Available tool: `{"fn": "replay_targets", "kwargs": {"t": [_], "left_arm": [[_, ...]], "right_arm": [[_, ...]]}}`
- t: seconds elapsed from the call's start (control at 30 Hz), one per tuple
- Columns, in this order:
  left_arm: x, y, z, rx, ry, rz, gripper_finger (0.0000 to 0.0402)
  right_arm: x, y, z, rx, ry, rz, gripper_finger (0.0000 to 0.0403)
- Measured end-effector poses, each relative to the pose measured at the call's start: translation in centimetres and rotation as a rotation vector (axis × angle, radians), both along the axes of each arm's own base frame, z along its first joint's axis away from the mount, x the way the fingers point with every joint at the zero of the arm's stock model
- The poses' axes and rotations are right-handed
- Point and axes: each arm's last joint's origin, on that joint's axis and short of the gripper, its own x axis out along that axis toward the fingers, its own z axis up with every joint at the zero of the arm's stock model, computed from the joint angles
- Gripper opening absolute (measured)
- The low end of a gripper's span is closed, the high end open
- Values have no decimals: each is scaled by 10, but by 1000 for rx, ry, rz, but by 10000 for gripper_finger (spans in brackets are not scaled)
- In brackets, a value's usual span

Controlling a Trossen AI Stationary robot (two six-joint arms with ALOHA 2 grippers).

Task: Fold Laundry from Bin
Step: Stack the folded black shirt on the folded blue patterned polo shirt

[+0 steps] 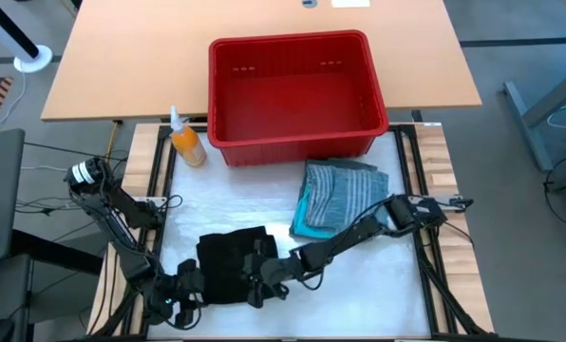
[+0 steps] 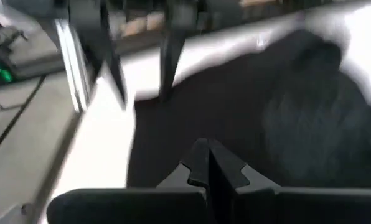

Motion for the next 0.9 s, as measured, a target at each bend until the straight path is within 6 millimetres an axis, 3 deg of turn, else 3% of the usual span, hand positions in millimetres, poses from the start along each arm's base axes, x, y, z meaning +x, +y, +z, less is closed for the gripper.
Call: {"fn": "replay_targets", "kwargs": {"t": [0.1,0.23,0.33,0.5,0.63,0.73,0.9], "left_arm": [[-4,2,-6,-53,94,-10,169],[-6,-2,-3,-81,143,-81,169],[-1,-5,18,-78,17,-118,169],[3,9,48,4,-164,-69,169],[4,20,66,48,-323,63,169],[6,24,68,111,-392,121,169],[21,33,52,194,-316,183,169]], "right_arm": [[-1,6,-20,17,20,-22,22],[-2,10,-17,13,11,-19,22],[-3,9,5,-35,-35,8,22],[-5,-4,68,-43,-158,2,22],[-12,-6,89,-39,-158,0,25],[-18,10,82,-10,-140,28,30],[-22,40,28,21,-25,44,31]]}}
